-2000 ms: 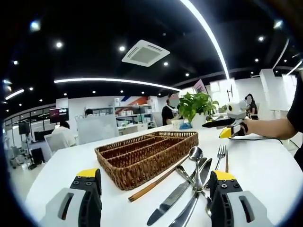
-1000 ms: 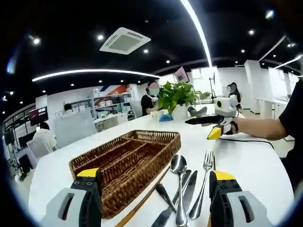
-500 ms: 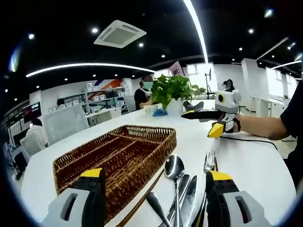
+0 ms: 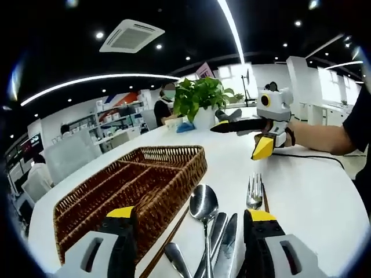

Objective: Arrange the knives, forks, and spoons in their matching storage slots by inserting each utensil handle-first until every utensil is classified and aligned in the correct compartment

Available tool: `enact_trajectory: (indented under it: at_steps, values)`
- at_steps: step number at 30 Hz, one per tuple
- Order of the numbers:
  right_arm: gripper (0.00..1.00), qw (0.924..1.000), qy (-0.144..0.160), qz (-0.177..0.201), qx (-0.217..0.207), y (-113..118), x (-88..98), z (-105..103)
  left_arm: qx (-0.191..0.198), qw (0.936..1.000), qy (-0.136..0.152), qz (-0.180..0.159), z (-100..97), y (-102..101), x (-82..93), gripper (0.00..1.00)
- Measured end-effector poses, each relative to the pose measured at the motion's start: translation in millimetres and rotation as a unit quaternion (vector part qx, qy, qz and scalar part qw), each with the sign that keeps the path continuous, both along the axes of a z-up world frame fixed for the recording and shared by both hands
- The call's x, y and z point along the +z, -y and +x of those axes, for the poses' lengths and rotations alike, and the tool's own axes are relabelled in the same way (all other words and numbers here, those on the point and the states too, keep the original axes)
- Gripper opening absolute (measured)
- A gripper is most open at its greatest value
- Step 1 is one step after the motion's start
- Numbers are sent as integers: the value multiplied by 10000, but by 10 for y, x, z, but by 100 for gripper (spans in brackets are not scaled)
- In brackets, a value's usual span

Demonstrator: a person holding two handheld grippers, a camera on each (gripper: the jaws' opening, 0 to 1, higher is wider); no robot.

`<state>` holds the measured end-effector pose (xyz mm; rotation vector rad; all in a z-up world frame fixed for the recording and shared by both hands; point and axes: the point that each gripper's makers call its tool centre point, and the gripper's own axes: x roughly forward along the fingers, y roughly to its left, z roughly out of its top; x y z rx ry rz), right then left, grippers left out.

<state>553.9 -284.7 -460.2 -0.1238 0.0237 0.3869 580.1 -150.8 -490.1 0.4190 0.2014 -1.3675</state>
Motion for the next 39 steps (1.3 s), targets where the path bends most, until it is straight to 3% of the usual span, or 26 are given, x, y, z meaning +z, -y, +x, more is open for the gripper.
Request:
enact_trajectory:
  at_steps: [2,3,7,10,15,19,27,34,39]
  values:
    - [100,10000,-4,-11,5,-6,-3,-1,-47,10000,-30,-70,-24,19,4,73]
    - [100,10000,2,-15,9,-10,0,-3,-23,9997,-243,-80,-39,22,3,69]
    - [99,10000,17,-13,13,-6,8,-4,-102,9999,-27,130,-81,18,-59,61]
    - [99,10000,10,-23,9,0,5,-3,-157,9993,-259,217,-114,48,-156,51]
    - [98,10000,24,-34,33,-16,12,-12,-114,9991,-183,365,-73,55,-254,51]
    - [98,9999,10,-73,78,-39,5,-18,-84,9986,-491,185,-51,74,-234,47]
    - [97,9999,42,-85,107,-55,26,-21,110,9980,-538,312,60,55,-323,43]
    - [97,9999,70,-86,117,-59,48,-32,176,9981,-474,339,100,48,-335,26]
    - [97,9998,89,-90,138,-74,56,-38,162,9977,-516,396,92,36,-346,22]
